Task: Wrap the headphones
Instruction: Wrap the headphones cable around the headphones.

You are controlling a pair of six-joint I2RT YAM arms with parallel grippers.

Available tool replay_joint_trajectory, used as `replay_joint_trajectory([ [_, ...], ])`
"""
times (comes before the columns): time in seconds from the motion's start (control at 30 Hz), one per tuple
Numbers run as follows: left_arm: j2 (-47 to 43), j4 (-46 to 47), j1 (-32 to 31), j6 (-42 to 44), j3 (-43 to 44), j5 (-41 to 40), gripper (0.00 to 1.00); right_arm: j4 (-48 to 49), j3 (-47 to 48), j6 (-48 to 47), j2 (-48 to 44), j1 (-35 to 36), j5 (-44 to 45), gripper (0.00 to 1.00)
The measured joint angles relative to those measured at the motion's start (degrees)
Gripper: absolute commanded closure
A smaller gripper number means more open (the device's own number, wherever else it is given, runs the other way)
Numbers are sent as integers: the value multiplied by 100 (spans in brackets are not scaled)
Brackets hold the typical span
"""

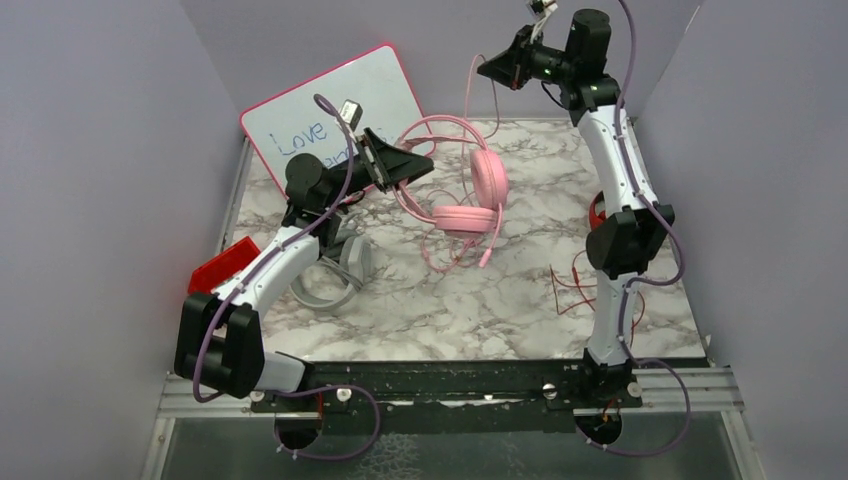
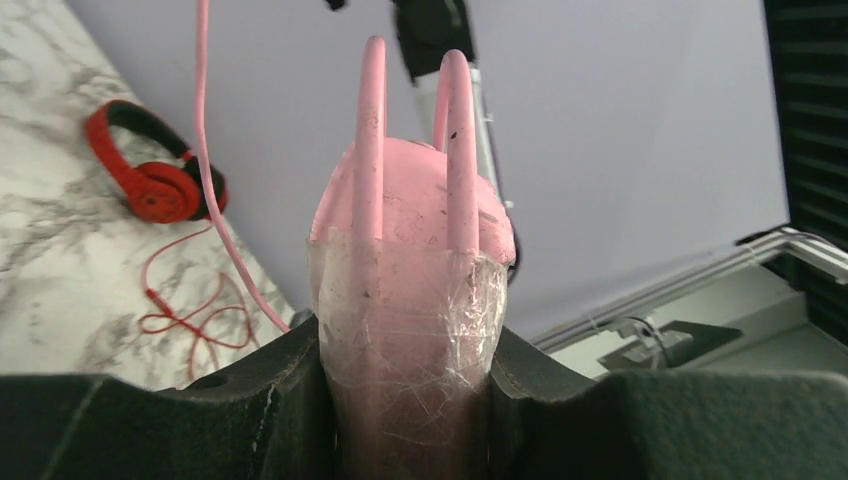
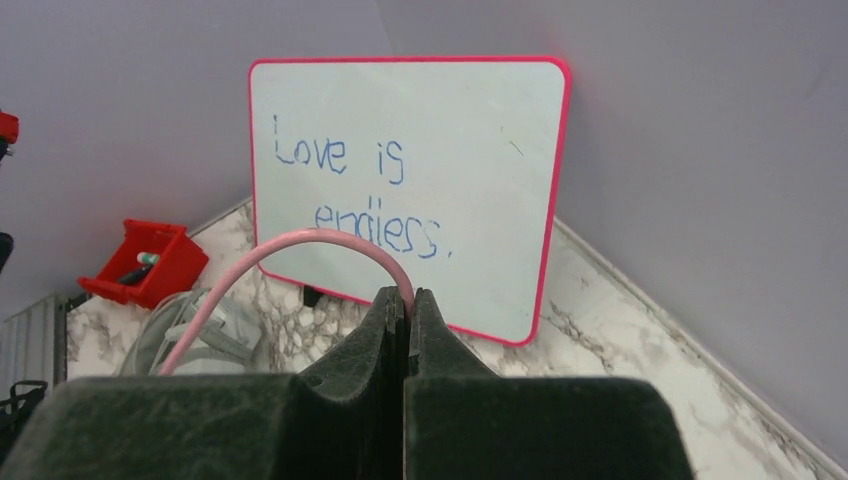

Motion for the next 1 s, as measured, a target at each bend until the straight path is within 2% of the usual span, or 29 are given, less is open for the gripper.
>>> replay_joint_trajectory([
  [0.27,0,-1670,20,1803,-4,-374,90,-1003,-2,-376,-629,11,367,99],
  [0.53,2,-3141,20,3473,275,-1467,90,-1508,-2,-520,-1462,26,393,99],
  [0.83,20,-3309,168,4205,361,-2761,91,-2277,-33,-444,-1637,295,409,99],
  [1.0,354,-3097,238,4284,487,-3169,91,-2734,-164,-256,-1639,743,463,99],
])
